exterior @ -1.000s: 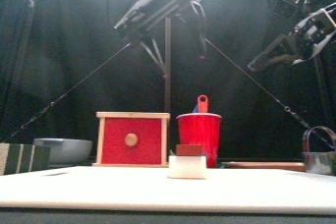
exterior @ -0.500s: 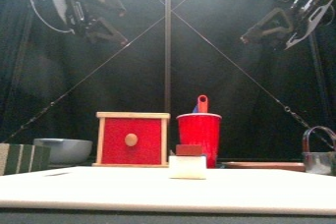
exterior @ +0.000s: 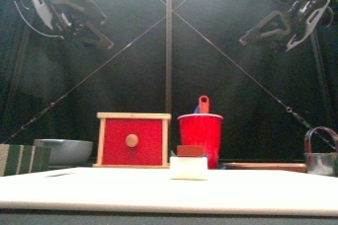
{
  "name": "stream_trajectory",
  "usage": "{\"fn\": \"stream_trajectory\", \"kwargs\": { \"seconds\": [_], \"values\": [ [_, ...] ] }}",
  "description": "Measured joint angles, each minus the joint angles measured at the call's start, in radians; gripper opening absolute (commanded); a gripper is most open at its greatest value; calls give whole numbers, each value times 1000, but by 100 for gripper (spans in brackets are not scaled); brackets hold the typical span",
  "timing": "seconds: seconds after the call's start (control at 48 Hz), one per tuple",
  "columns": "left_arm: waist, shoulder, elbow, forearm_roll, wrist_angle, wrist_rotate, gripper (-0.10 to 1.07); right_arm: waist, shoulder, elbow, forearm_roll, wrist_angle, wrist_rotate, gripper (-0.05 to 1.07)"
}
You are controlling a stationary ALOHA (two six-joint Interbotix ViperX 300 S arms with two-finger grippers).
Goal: Grab drawer handle
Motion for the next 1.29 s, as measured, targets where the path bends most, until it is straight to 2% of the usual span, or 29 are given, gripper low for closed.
{"fn": "stream_trajectory", "kwargs": {
  "seconds": [0.167, 0.271, 0.375, 0.5, 0.562, 0.667, 0.771, 0.833, 0.875, 0.896, 1.0, 1.104, 1.208, 1.292],
  "values": [
    [3, -2, -3, 41, 37, 11, 101, -3, 17, -21, -32, -34, -2, 5],
    [3, -2, -17, 31, 52, -3, 101, -12, 87, -66, -109, -118, -2, 5],
    [3, 5, -17, -35, 51, -17, 100, -43, 206, -112, -190, -201, 5, 5],
    [18, 37, -17, -156, 23, -26, 100, -89, 356, -198, -233, -275, 6, 5],
    [37, 61, -8, -249, -25, -26, 100, -109, 440, -252, -236, -291, 5, 5],
    [112, 126, 28, -422, -155, -23, 100, -143, 584, -348, -247, -305, -3, 5],
    [204, 213, 84, -598, -405, -3, 100, -169, 724, -445, -281, -307, -2, 5],
    [230, 252, 109, -678, -535, 20, 100, -176, 793, -500, -304, -307, 0, 5],
    [241, 288, 130, -770, -629, 49, 100, -179, 827, -528, -314, -307, -6, 5],
    [242, 301, 138, -804, -655, 58, 100, -181, 841, -538, -318, -308, -6, 5],
    [238, 400, 190, -1104, -796, 178, 100, -190, 919, -609, -337, -308, -2, 5],
    [189, 456, 198, -1365, -870, 291, 100, -198, 996, -666, -341, -310, 3, 5],
    [133, 483, 195, -1572, -881, 390, 100, -199, 1049, -703, -342, -308, 3, 4],
    [107, 495, 193, -1658, -882, 431, 100, -199, 1077, -718, -344, -310, 3, 4]
  ]
}}
